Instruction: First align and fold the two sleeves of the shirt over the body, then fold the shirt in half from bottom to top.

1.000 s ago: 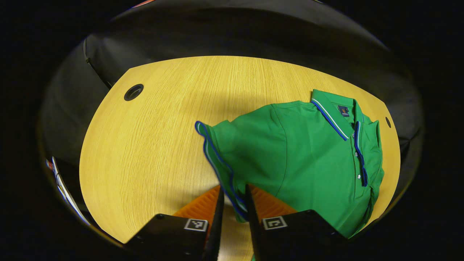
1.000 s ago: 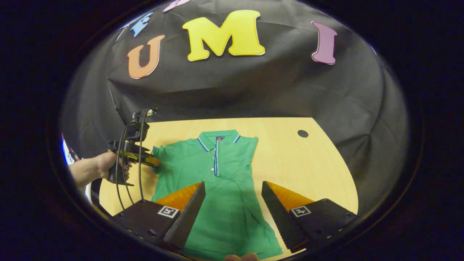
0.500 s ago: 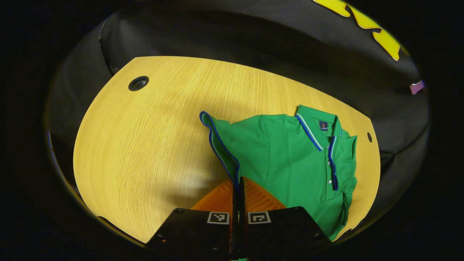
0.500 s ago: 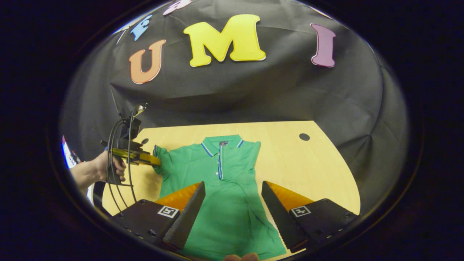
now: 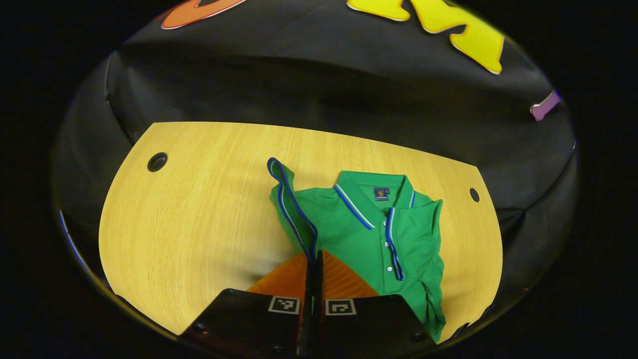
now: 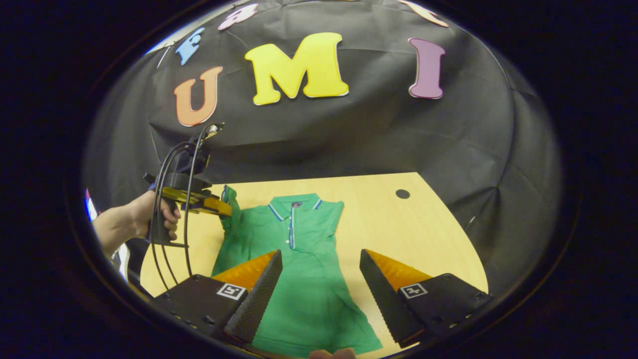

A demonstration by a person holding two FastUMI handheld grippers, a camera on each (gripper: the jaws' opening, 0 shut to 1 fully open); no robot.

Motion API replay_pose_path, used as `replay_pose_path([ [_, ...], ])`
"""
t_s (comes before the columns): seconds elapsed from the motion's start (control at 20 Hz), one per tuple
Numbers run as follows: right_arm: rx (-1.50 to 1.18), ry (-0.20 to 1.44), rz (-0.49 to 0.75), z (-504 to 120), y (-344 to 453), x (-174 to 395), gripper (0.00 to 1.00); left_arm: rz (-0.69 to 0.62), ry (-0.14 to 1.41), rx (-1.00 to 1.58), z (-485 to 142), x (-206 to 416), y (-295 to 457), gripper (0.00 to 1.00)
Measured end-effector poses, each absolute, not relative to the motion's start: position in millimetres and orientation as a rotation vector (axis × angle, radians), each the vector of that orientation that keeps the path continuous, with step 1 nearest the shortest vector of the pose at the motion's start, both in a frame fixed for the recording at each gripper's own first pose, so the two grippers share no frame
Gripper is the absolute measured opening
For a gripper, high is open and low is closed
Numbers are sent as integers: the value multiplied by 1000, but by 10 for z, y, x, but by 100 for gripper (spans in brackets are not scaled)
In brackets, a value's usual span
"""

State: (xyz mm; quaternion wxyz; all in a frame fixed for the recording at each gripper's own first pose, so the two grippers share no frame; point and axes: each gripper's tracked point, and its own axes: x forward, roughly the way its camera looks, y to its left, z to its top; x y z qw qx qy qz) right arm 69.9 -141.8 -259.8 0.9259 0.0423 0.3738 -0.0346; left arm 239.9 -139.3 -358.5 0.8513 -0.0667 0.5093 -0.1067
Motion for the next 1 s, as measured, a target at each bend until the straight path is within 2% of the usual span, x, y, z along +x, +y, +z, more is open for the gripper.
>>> replay_pose_path([
  [0.15,111,772,-114,-2609,-1676,607,96,-227,1091,-79,-3679,2451,-1701,7],
  [0.2,111,780,-122,-2637,-1749,586,92,-230,1105,-79,-3713,2444,-1802,8],
  [0.25,102,783,-125,-2648,-1815,568,96,-236,1119,-85,-3719,2404,-1909,10],
  [0.3,100,784,-125,-2656,-1874,558,96,-242,1123,-90,-3709,2370,-1973,11],
  [0.35,104,784,-124,-2648,-1917,562,96,-249,1120,-97,-3682,2362,-2033,21],
  [0.4,111,782,-122,-2655,-1943,576,96,-248,1113,-96,-3658,2359,-2064,26],
  [0.45,114,779,-115,-2655,-1964,597,96,-242,1103,-92,-3618,2346,-2070,41],
  [0.5,111,777,-104,-2672,-1972,627,96,-230,1088,-91,-3576,2338,-2059,52],
  [0.65,97,747,-45,-2618,-1881,680,96,-201,1034,-96,-3331,2223,-1994,100],
  [0.7,87,737,-21,-2596,-1835,714,96,-196,1011,-99,-3209,2187,-1967,100],
  [0.75,79,720,5,-2550,-1777,749,92,-189,984,-104,-3078,2160,-1937,100],
  [0.8,72,703,32,-2488,-1703,769,96,-180,954,-117,-2929,2110,-1891,100],
  [0.85,64,683,56,-2431,-1640,787,96,-169,921,-136,-2796,2048,-1842,100],
  [0.9,56,662,75,-2363,-1583,786,92,-151,891,-154,-2665,1979,-1779,100],
  [0.95,47,639,91,-2293,-1532,779,96,-137,862,-172,-2522,1885,-1735,100],
  [1.0,40,614,97,-2226,-1496,760,92,-129,827,-191,-2376,1795,-1693,100],
])
